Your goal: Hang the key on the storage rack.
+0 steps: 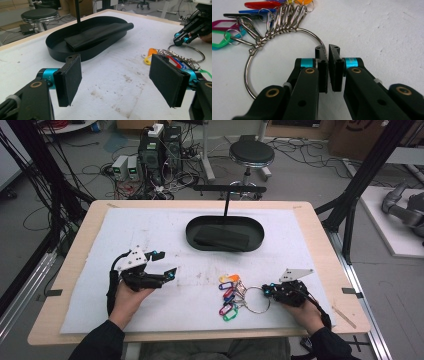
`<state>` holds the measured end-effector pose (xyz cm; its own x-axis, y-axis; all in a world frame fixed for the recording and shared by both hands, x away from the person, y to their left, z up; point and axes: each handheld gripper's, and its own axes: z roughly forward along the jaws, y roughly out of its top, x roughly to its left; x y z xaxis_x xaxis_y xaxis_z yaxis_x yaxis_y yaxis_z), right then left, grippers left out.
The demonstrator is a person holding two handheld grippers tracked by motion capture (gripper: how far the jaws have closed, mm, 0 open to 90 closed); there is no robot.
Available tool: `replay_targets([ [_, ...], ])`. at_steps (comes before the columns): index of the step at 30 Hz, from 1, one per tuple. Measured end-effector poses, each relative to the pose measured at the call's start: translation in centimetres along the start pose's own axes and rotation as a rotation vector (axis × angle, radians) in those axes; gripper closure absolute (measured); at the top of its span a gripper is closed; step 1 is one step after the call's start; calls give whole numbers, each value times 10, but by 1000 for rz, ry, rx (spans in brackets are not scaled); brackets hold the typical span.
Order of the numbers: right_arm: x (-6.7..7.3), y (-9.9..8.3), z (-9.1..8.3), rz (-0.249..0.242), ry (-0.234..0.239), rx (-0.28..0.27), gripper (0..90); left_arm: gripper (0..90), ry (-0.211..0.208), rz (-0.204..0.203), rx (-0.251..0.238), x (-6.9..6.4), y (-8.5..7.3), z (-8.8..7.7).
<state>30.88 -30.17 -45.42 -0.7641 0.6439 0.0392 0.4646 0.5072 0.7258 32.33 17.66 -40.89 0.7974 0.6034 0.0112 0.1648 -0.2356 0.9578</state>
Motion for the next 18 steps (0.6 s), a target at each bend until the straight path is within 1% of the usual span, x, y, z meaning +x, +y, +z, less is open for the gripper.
replay_targets([
  [2,-1,0,0,-1,5,-1,877,262,-1,-1,-1,0,0,0],
  [3,-4,1,-1,0,-18,-15,879,262,0,0,0,0,0,0],
  [4,-5,2,-2,12,-25,-29,878,262,1,-1,1,-1,0,-1],
  [5,-5,2,-2,12,-25,-29,878,262,1,-1,1,-1,0,-1],
  [6,-8,4,-7,26,-46,-67,879,262,2,-2,0,-1,-1,-1],
  [9,-12,8,-18,49,-78,-139,879,262,3,-4,3,0,-2,-2],
  [10,-13,9,-21,64,-87,-163,879,262,3,-4,3,0,-2,-2],
  [11,-13,9,-21,64,-87,-163,879,262,4,-4,3,0,-2,-3],
  [12,-15,10,-27,90,-88,-213,879,262,5,-5,4,0,-3,-3],
  [13,-16,11,-29,100,-88,-228,879,262,5,-5,4,0,-3,-3],
  [14,-17,12,-31,120,-78,-251,879,262,4,-6,5,-1,-3,-4],
  [15,-17,13,-32,134,-73,-266,879,262,7,-3,4,-1,-3,-5],
  [16,-17,13,-32,134,-73,-266,879,262,7,-3,4,-1,-3,-5],
  [17,-15,14,-33,143,-55,-292,879,262,7,-3,5,-1,-3,-6],
  [18,-15,14,-33,143,-55,-292,879,262,7,-3,5,-1,-3,-6],
])
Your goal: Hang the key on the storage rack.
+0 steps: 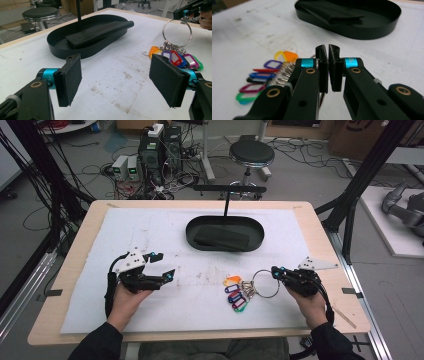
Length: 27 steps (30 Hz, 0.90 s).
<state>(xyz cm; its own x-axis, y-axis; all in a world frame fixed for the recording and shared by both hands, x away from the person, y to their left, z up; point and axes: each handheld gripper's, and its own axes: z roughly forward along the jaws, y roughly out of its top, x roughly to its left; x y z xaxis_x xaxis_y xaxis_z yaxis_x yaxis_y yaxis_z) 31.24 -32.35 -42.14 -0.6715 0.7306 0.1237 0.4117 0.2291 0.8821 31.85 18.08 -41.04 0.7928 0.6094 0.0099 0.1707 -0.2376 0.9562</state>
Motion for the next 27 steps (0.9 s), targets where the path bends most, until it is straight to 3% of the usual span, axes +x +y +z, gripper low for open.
replay_targets([
  [4,8,4,3,16,60,-34,867,262,0,-1,-3,0,0,-1],
  [9,12,1,9,35,106,18,807,262,-8,-2,1,-1,-1,0],
  [17,8,2,5,36,94,45,870,262,-18,-2,5,-2,-1,2],
  [27,8,18,-3,-36,129,-2,877,262,-13,-5,2,-2,-1,0],
])
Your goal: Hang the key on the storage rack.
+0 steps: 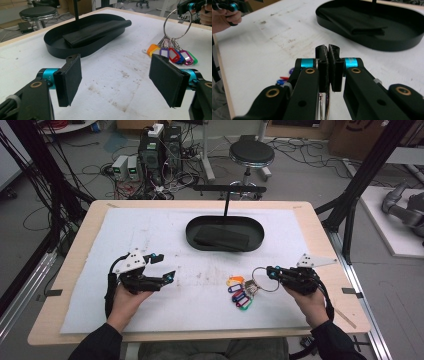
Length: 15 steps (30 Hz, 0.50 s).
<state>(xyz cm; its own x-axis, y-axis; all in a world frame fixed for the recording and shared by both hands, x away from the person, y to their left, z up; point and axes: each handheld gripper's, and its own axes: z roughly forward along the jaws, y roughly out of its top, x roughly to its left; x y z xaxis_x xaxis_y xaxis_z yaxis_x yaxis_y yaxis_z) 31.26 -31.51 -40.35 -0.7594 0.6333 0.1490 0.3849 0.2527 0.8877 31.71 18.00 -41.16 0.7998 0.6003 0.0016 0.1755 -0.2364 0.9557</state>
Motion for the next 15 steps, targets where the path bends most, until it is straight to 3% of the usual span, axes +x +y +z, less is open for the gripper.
replay_targets([
  [10,-7,33,-10,-86,23,-58,880,263,0,-2,-2,-1,-1,-3],
  [15,-11,49,-12,-106,34,-82,880,263,0,-8,-6,-2,-3,-6],
])
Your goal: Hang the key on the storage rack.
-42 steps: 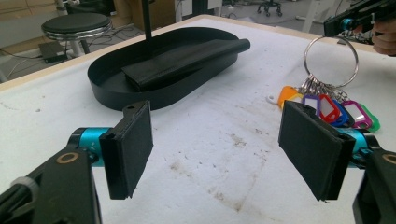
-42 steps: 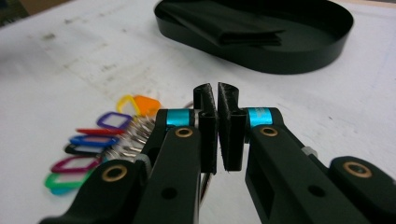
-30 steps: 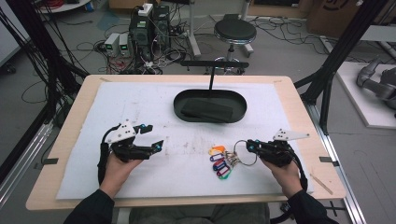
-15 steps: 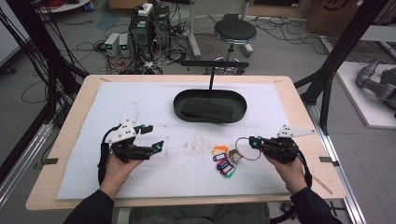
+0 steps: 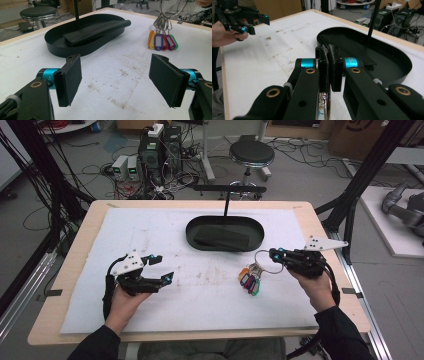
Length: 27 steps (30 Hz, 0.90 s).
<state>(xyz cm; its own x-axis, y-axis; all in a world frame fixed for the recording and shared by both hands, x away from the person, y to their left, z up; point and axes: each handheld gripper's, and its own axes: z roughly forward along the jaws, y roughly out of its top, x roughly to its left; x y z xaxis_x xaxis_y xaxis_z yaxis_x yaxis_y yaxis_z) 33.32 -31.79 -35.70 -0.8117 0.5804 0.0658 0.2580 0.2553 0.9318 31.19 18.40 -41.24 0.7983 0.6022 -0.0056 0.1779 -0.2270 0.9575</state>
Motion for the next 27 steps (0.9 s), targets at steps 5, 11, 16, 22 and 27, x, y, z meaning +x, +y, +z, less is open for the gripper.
replay_targets([
  [5,-6,16,0,-30,0,-7,881,264,2,0,0,-1,-1,-3],
  [11,-13,31,-2,-43,-14,-30,880,263,9,0,-4,0,-1,-7],
  [16,-20,51,-5,-74,-17,-50,881,264,7,-5,-5,0,-2,-7],
  [22,-26,70,-4,-96,-32,-63,880,263,8,-5,-2,0,-3,-8],
  [27,-34,82,-1,-100,-50,-68,880,264,10,-7,-2,1,-4,-10],
])
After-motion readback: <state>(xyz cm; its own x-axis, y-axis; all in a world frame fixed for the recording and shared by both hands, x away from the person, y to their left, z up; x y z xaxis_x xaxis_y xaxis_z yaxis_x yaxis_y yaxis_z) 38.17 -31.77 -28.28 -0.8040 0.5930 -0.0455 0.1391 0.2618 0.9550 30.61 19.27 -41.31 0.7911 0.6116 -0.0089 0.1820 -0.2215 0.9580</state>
